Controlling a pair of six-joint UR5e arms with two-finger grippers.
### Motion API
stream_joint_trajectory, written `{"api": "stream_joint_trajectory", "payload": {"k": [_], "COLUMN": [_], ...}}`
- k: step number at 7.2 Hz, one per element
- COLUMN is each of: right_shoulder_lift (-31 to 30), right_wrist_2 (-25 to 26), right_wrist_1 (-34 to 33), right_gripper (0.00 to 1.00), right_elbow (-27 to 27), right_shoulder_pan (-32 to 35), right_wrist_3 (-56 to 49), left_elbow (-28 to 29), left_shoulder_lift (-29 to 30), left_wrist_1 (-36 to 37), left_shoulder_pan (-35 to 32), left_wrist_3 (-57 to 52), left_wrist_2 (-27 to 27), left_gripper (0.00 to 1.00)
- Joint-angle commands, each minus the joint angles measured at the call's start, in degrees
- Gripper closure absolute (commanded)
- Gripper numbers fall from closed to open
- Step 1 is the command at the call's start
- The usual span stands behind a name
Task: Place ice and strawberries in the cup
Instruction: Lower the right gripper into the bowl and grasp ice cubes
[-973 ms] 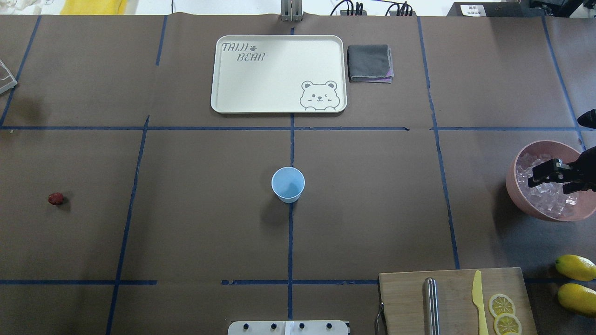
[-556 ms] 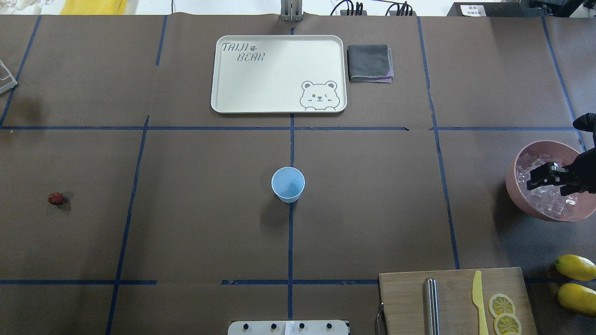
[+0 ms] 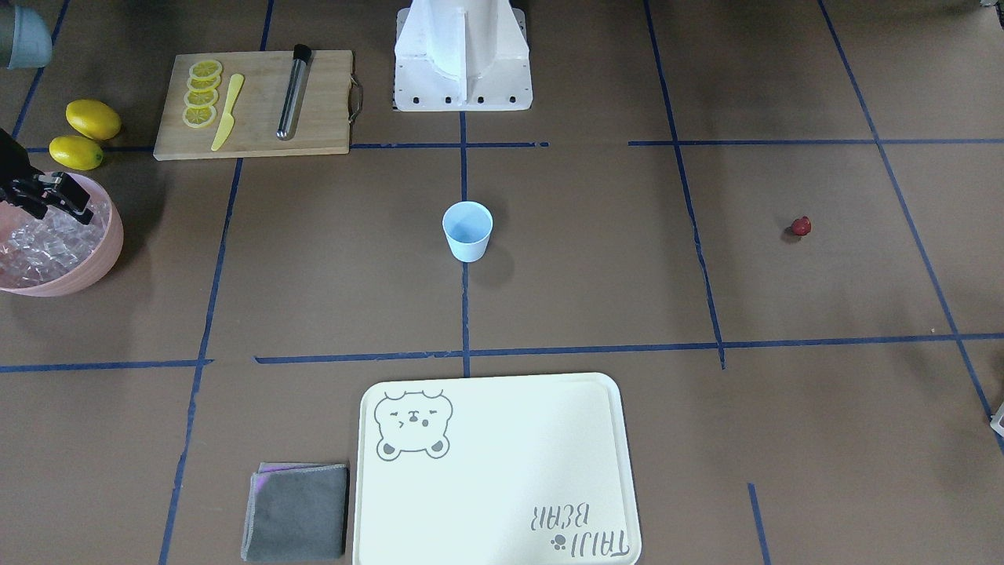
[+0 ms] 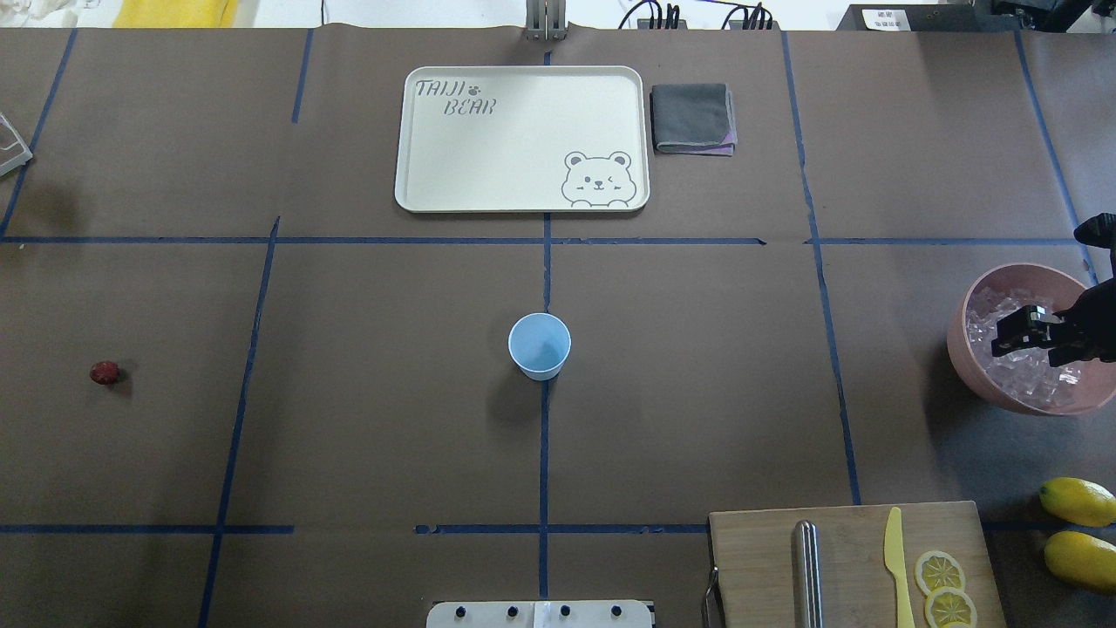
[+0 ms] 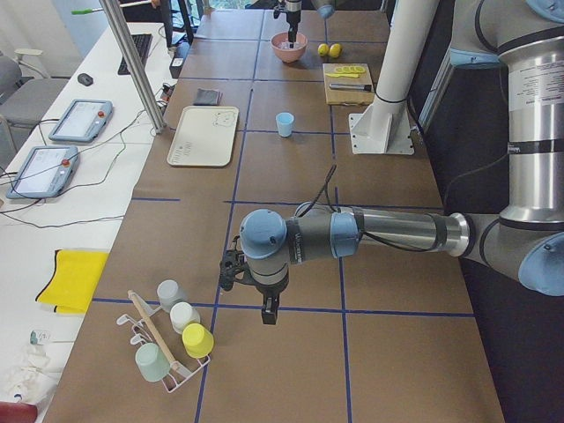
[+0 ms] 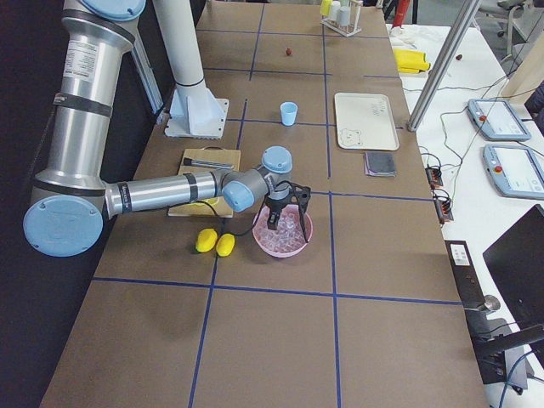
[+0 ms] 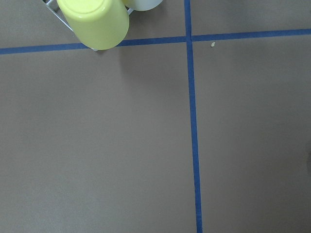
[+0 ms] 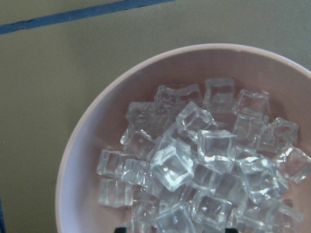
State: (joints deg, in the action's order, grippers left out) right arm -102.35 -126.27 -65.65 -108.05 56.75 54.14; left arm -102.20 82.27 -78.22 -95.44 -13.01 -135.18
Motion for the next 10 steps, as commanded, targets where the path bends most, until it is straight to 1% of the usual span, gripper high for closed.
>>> {"api": "stream_joint_trajectory", "payload": {"k": [1,3,10], "right_shoulder_lift": [0.0,0.2,0.3], "right_wrist_2": [0.1,1.0,1.5], "right_wrist_1": [0.0,0.0,0.3], "right_gripper": [0.32,0.32,0.34], "right_elbow": [0.1,0.1,0.1], "right_shoulder_pan": [-0.1,-0.2,-0.6], "right_wrist_3": [0.0,-0.1,-0.3], "left_elbow": [-0.1,-0.3,-0.6], "left_shoulder_lift": [0.0,0.0,0.0], "left_wrist_1": [0.0,0.0,0.0], "left_shoulder_pan": [0.0,0.0,0.0], "left_wrist_3": [0.0,0.0,0.0], "left_wrist_2": [0.1,0.1,0.3], "left_gripper": [0.0,0.0,0.0]}}
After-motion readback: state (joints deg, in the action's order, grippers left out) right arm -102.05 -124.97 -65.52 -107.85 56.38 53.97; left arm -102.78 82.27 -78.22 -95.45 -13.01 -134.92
